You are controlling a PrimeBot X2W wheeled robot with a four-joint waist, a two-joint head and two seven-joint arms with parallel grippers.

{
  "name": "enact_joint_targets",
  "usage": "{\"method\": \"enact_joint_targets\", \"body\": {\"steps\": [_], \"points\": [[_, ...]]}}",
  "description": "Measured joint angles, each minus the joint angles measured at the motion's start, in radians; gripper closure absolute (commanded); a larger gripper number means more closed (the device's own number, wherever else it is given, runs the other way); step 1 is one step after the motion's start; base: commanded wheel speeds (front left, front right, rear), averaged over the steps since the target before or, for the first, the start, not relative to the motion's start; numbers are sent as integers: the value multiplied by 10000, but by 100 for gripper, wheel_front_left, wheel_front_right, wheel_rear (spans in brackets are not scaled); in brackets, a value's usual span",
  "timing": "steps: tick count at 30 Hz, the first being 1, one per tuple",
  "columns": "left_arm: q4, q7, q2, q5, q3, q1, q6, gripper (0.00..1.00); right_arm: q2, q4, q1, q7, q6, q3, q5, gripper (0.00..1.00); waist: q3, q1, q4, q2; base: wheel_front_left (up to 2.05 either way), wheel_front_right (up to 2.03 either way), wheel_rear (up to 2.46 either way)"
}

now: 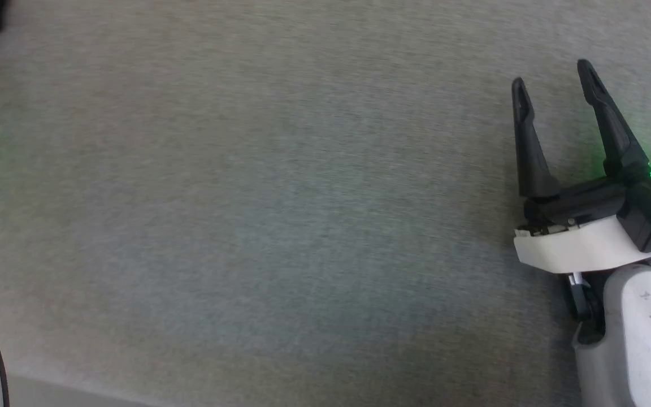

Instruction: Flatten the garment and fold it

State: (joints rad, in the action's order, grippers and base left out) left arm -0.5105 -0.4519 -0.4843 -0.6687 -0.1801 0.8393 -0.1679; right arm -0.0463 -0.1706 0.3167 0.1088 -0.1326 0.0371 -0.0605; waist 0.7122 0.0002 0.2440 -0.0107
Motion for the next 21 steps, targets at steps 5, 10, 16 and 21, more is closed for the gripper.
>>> {"method": "enact_joint_targets", "body": {"steps": [5,10,16,21], "points": [[144,-105,-203,-17,-23,-385,-75,82,71,56,171,163,-2,113,17,0,194,-1,-486,0,0,0,0],[167,2011,-704,840,-77,-711,-4,100,59,627,147,414,-2,63,163,0,-175,-1,-701,0,0,0,0],[318,4474,-1653,2205,251,-573,144,100,8,1578,-453,708,2,-207,533,0,-1152,-1,-906,0,0,0,0],[988,5168,-2015,3076,1227,202,598,100,-31,2284,-1241,915,4,-424,1137,0,-2425,-2,-1007,0,0,0,0]]}}
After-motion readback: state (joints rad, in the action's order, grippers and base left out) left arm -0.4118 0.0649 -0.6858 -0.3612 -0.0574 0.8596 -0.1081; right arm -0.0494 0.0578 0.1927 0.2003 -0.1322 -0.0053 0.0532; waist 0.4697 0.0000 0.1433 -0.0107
